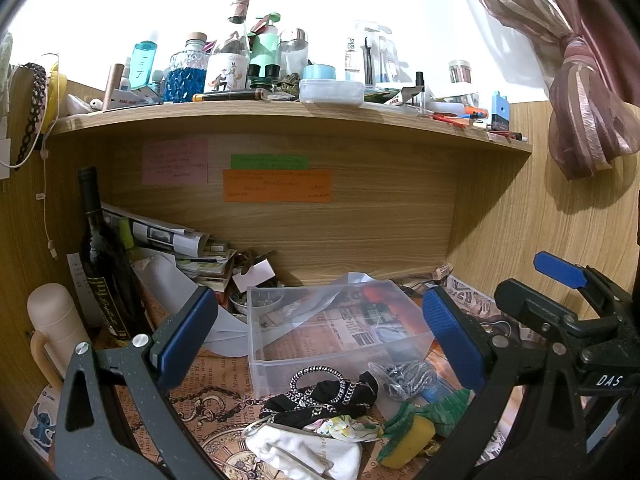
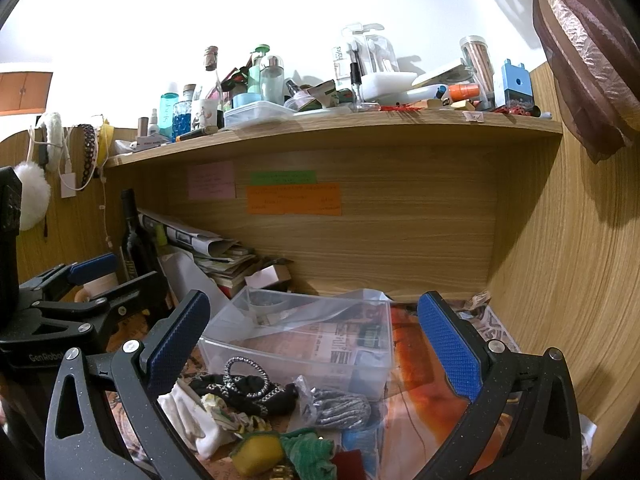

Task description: Organize soft objects

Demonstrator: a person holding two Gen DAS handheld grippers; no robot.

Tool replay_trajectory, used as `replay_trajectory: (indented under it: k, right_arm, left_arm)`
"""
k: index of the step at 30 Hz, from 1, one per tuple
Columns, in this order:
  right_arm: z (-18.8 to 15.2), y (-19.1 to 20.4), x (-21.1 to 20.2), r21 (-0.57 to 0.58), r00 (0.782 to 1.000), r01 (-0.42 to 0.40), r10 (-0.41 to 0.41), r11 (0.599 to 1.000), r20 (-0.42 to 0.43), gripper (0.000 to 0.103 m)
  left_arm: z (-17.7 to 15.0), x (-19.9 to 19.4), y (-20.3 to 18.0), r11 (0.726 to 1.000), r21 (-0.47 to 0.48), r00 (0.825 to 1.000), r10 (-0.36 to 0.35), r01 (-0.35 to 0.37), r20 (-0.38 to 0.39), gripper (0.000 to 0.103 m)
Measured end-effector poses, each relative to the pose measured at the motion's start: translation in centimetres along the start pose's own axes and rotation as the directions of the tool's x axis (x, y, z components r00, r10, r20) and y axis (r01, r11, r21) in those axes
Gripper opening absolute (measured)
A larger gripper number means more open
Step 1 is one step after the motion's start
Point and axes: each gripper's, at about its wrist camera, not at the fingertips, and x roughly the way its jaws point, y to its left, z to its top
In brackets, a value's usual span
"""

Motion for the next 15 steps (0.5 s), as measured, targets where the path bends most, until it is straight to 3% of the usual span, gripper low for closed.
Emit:
replay_trajectory:
  k: [15]
  right_arm:
    - [-0.08, 0.06, -0.05, 0.003, 1.000, -0.007, 0.007, 1.000, -0.001, 0.103]
  left_arm:
    - [-0.02, -0.03, 0.01, 1.000, 0.001, 1.000, 0.000, 0.000, 0.000, 0.103]
